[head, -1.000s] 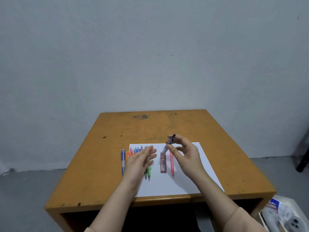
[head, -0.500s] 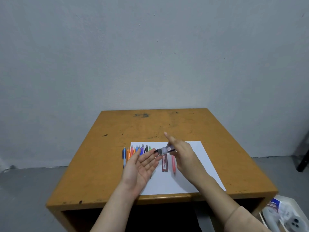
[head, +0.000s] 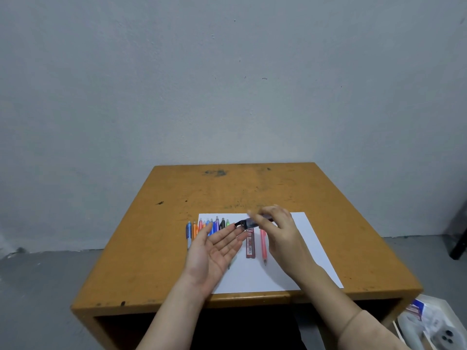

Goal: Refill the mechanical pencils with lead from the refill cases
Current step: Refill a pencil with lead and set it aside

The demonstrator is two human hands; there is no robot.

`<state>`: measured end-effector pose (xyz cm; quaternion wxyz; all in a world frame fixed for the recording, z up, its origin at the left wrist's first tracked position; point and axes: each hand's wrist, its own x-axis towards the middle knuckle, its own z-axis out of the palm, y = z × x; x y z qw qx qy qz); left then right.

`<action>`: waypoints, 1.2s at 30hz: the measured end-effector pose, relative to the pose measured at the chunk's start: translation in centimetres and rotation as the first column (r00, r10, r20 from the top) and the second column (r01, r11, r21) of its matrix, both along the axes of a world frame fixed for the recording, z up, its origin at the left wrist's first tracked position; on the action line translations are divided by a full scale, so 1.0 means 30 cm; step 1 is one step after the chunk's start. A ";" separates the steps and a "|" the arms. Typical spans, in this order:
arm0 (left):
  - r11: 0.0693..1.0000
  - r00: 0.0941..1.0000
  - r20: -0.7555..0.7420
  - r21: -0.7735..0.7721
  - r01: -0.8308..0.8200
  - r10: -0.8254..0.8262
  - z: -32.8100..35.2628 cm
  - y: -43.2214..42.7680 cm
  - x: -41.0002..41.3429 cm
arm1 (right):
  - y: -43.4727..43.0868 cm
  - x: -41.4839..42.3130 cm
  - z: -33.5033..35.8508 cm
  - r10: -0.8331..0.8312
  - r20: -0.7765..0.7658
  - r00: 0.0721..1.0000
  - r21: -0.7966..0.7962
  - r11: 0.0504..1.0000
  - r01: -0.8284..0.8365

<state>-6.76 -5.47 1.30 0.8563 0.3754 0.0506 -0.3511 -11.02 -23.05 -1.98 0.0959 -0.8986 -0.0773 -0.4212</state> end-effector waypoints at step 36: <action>0.899 0.917 0.396 0.416 -0.138 -0.042 0.016 -0.031 0.005 | -0.013 -0.018 0.010 0.038 -0.069 0.997 0.162 0.987 -0.026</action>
